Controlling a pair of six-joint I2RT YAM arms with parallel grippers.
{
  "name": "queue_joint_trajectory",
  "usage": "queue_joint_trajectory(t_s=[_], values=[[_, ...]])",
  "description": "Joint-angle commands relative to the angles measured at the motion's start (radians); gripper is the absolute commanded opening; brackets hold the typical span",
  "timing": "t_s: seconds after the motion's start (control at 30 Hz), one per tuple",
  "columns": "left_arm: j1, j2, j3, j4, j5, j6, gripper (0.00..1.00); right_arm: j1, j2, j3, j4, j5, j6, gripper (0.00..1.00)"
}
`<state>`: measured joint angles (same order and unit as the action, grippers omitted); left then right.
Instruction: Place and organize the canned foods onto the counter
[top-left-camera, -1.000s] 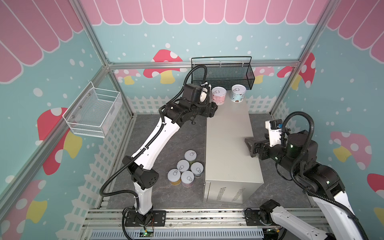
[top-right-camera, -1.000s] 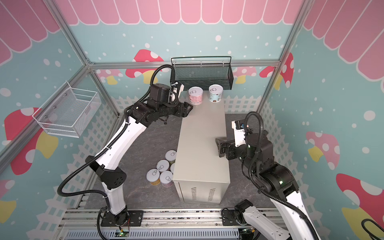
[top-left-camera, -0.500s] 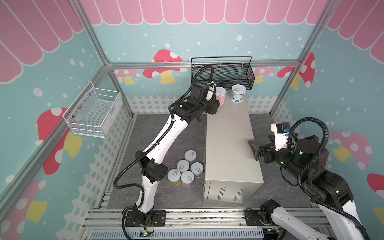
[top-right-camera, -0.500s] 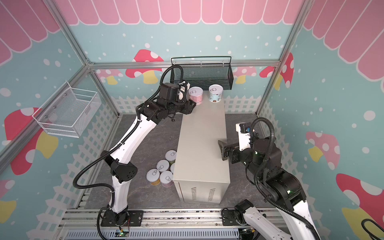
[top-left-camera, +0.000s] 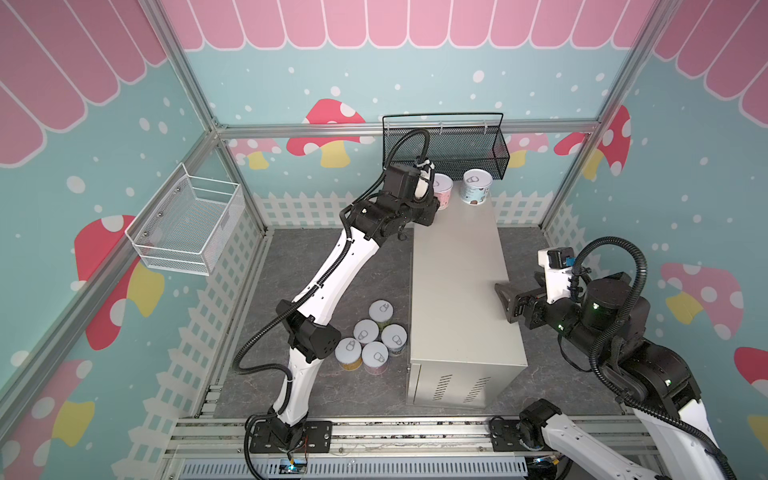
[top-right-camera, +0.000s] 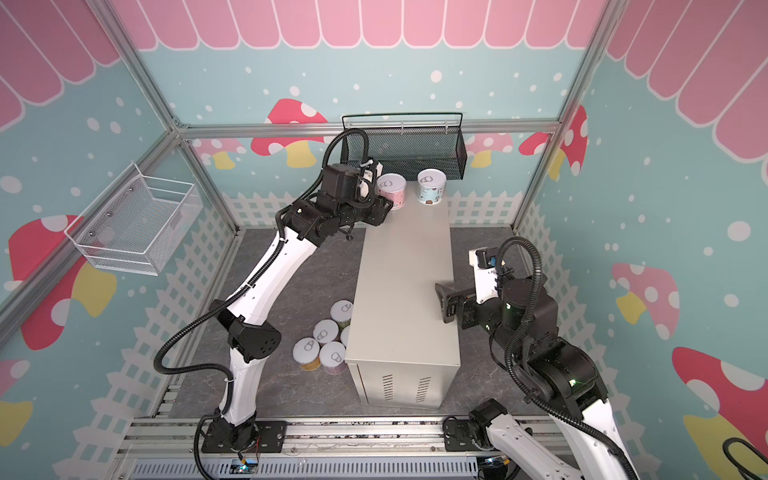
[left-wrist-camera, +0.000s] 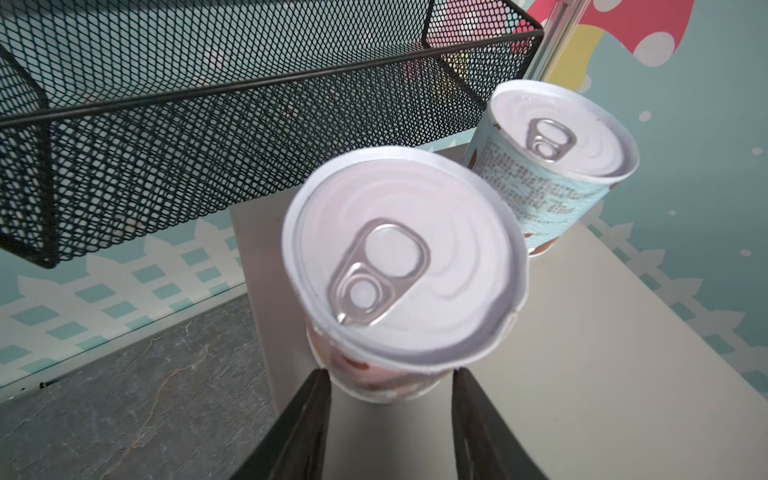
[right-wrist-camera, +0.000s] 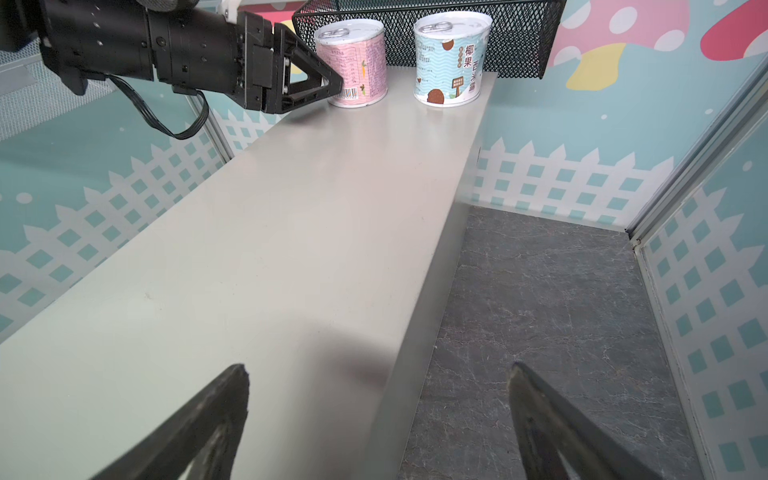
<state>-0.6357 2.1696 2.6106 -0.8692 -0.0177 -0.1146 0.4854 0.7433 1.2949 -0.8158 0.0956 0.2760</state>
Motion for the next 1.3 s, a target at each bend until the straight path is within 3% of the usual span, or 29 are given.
queue_joint_trajectory(t_s=[0.0, 0.27, 0.93, 1.03, 1.2, 1.27], values=[[-0.006, 0.035, 0.039, 0.007, 0.011, 0.030, 0.47, 0.002, -0.009, -0.012, 0.013, -0.007, -0.014, 0.98], [-0.006, 0.059, 0.052, 0.027, 0.020, 0.025, 0.43, 0.002, -0.016, -0.018, 0.012, -0.004, -0.017, 0.98], [-0.006, 0.085, 0.053, 0.062, -0.003, 0.017, 0.45, 0.002, -0.026, -0.043, 0.017, -0.016, -0.014, 0.98], [-0.006, 0.078, 0.047, 0.062, -0.001, 0.016, 0.52, 0.002, -0.027, -0.043, 0.018, -0.022, -0.014, 0.98], [-0.005, 0.022, 0.000, 0.064, 0.010, 0.002, 0.81, 0.002, -0.026, -0.045, 0.018, -0.031, -0.011, 0.98], [-0.007, -0.022, -0.042, 0.067, 0.005, -0.006, 0.85, 0.002, -0.026, -0.044, 0.020, -0.039, -0.009, 0.98]])
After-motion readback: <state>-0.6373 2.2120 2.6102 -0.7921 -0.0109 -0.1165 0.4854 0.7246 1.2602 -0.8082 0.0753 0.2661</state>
